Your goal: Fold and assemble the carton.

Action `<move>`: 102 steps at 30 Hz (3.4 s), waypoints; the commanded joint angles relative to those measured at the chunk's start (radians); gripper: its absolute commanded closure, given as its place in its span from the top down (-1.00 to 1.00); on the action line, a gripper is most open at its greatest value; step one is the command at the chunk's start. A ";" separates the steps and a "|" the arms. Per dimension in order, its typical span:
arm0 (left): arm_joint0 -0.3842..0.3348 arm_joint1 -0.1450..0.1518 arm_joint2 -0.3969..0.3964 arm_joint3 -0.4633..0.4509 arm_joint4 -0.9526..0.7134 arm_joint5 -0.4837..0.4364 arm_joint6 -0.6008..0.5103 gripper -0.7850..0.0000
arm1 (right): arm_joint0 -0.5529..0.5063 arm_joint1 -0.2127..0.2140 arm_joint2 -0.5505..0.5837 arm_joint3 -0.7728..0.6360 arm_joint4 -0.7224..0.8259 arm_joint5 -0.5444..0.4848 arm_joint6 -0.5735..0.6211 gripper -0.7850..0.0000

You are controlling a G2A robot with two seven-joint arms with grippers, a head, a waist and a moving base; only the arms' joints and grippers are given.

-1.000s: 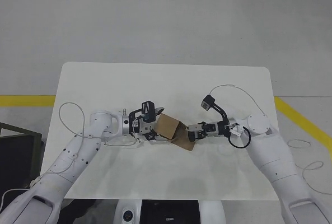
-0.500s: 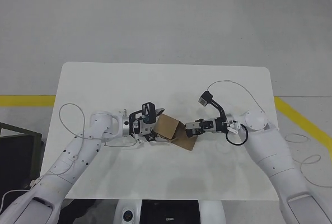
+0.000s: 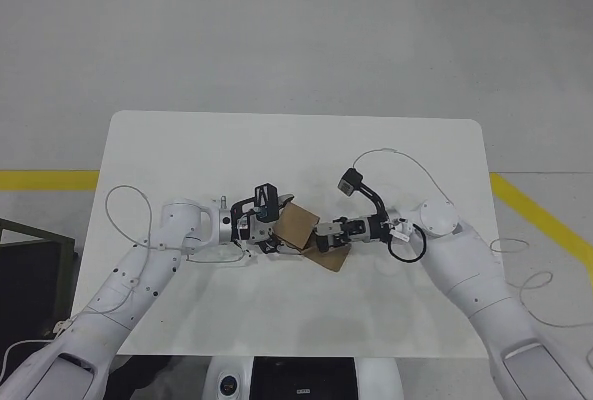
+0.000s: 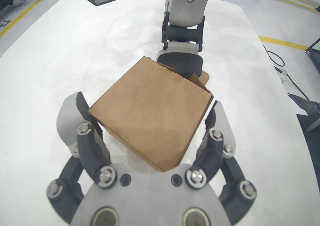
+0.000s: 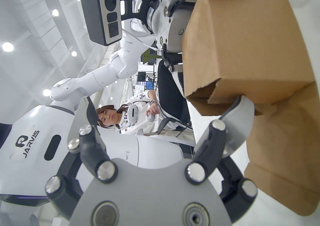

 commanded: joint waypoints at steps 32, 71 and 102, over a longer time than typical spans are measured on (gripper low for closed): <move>0.005 -0.005 -0.013 0.007 -0.021 0.000 -0.040 1.00 | 0.098 -0.069 -0.053 0.198 0.077 -0.021 -0.045 1.00; -0.052 0.001 -0.037 0.071 0.020 -0.037 0.000 1.00 | 0.163 -0.125 -0.064 0.311 0.129 -0.046 -0.007 1.00; -0.045 -0.018 -0.030 0.075 -0.025 0.072 -0.039 1.00 | 0.111 -0.045 0.069 0.218 -0.048 0.018 -0.065 1.00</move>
